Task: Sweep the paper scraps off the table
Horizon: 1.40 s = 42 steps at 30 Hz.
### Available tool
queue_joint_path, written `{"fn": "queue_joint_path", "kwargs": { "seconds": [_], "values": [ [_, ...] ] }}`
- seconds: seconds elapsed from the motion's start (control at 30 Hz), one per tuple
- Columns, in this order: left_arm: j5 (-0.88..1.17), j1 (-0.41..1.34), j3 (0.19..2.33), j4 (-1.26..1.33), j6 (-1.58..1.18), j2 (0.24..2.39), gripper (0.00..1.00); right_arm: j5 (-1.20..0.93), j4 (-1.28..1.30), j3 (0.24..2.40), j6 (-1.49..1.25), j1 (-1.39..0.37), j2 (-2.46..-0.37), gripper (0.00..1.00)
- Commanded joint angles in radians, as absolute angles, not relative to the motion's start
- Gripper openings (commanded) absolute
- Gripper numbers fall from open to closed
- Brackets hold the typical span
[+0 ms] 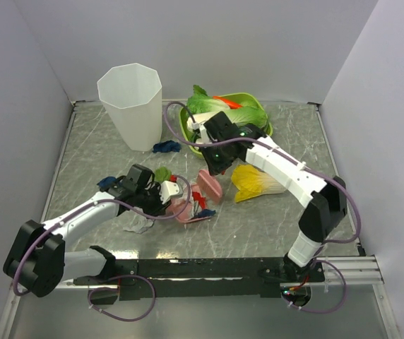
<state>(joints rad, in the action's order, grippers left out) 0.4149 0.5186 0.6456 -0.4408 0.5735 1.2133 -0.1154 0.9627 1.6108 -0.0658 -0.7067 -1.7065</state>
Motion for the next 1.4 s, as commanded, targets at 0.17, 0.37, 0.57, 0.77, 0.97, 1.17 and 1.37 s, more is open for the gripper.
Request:
{"fn": "queue_joint_path", "kwargs": {
  "seconds": [0.17, 0.37, 0.57, 0.77, 0.97, 1.17, 1.37],
  "values": [
    [0.546, 0.522, 0.614, -0.215, 0.566, 1.1, 0.01, 0.061, 0.979, 1.779, 0.225, -0.663, -1.583, 0.0],
    [0.563, 0.522, 0.684, -0.253, 0.489, 1.039, 0.01, -0.084, 1.008, 1.914, 0.134, -0.549, -1.526, 0.0],
    [0.537, 0.522, 0.808, -0.393, 0.43, 0.985, 0.01, -0.179, 0.861, 1.913, 0.092, -0.411, -1.407, 0.0],
    [0.482, 0.52, 0.984, -0.535, 0.419, 0.991, 0.01, -0.049, 0.749, 1.873, 0.026, -0.318, -1.341, 0.0],
    [0.454, 0.512, 1.142, -0.56, 0.344, 1.046, 0.01, 0.096, 0.707, 1.819, 0.017, -0.258, -1.321, 0.0],
    [0.431, 0.48, 1.285, -0.526, 0.273, 1.135, 0.01, 0.074, 0.752, 1.773, -0.029, -0.161, -1.298, 0.0],
    [0.414, 0.414, 1.48, -0.538, 0.218, 1.275, 0.01, 0.041, 0.788, 1.714, -0.02, -0.123, -1.267, 0.0]
  ]
}}
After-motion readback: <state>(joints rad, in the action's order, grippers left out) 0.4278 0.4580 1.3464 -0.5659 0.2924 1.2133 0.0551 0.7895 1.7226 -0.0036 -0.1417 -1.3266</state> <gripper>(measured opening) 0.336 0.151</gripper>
